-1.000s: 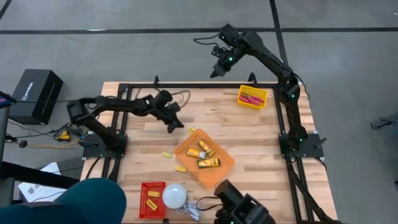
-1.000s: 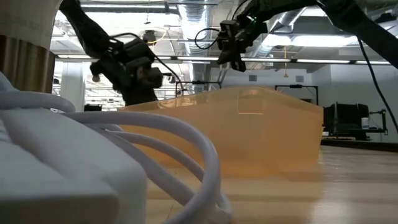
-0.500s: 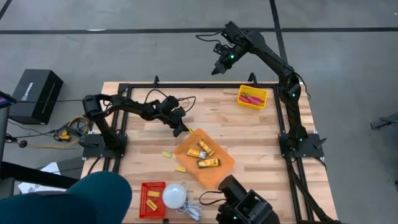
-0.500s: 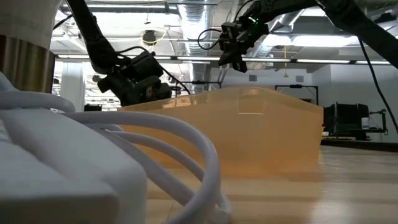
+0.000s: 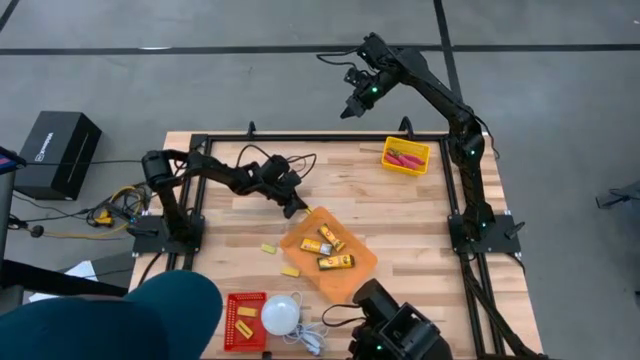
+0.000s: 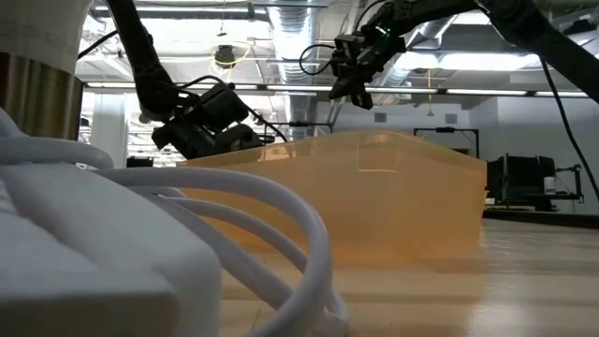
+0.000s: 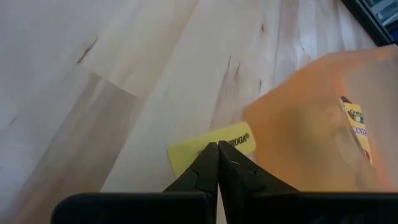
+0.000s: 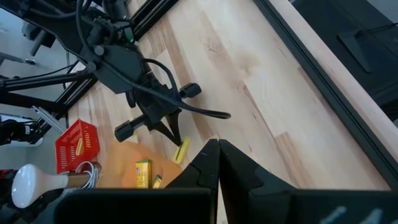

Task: Pick & Place School Supplies
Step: Put the yellow eraser into the red bin

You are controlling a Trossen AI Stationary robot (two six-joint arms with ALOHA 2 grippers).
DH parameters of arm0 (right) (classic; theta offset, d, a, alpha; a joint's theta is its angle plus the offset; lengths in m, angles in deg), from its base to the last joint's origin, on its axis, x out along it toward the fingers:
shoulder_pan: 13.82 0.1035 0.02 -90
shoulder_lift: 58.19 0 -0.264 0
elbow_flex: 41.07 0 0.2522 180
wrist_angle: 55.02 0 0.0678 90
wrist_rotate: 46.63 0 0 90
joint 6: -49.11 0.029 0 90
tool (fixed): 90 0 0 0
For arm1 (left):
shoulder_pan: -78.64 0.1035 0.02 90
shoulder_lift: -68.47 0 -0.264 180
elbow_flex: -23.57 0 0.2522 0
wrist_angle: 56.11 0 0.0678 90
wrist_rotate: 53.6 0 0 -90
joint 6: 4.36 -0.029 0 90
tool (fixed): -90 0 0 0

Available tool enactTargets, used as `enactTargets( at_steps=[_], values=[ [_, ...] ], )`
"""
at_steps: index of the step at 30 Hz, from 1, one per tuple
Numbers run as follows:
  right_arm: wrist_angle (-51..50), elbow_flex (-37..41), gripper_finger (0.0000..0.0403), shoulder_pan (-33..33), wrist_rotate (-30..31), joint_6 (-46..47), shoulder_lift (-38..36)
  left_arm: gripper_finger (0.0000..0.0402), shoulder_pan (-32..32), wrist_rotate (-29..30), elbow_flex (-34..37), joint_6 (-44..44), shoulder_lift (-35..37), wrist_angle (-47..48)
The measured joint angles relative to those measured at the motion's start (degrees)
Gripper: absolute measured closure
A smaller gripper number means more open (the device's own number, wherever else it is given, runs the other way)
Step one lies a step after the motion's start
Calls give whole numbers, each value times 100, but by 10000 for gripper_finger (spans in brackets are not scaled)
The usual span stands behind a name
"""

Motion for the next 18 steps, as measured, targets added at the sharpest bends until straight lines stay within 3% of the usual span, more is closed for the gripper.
enactTargets(
  at_steps=[18],
  values=[
    [-41,0,403,-116,-12,-90,-4,402,-96,-85,903,0,203,-411]
  ],
)
